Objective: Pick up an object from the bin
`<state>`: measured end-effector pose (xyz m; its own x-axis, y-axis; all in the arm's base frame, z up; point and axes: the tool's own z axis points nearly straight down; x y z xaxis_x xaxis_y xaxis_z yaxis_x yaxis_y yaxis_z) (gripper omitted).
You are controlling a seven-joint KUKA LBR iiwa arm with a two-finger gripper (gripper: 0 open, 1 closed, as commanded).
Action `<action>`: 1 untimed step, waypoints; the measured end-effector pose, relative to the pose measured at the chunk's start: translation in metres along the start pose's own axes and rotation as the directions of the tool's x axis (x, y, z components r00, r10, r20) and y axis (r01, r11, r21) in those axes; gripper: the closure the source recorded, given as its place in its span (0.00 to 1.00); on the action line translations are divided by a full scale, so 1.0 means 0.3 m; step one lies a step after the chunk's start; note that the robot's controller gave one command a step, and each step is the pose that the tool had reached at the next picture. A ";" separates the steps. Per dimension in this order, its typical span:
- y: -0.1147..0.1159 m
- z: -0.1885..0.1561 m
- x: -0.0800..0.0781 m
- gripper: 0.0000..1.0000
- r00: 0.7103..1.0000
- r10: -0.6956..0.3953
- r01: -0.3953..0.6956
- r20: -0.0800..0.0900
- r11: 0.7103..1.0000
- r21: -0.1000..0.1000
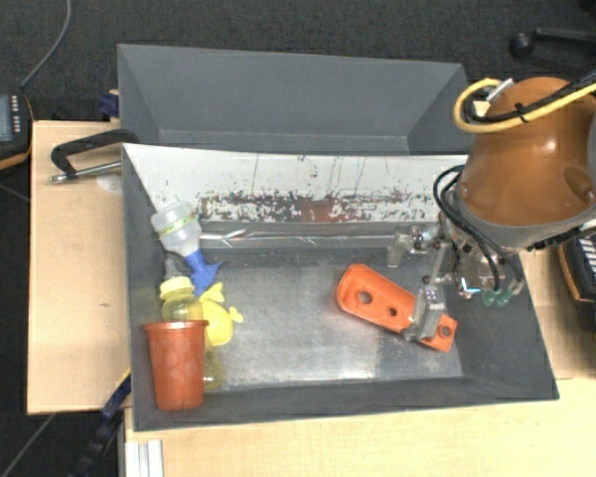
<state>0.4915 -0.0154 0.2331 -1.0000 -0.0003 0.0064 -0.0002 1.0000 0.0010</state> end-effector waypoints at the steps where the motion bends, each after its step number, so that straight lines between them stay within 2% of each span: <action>1: 0.000 -0.015 -0.005 0.00 1.000 0.000 0.000 0.010 1.000 0.000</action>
Offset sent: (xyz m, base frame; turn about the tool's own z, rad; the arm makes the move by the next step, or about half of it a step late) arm 0.0080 0.0093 -0.0881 -0.0948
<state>0.4930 -0.0154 0.2376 -1.0000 -0.0006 -0.0033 -0.0007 1.0000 0.0007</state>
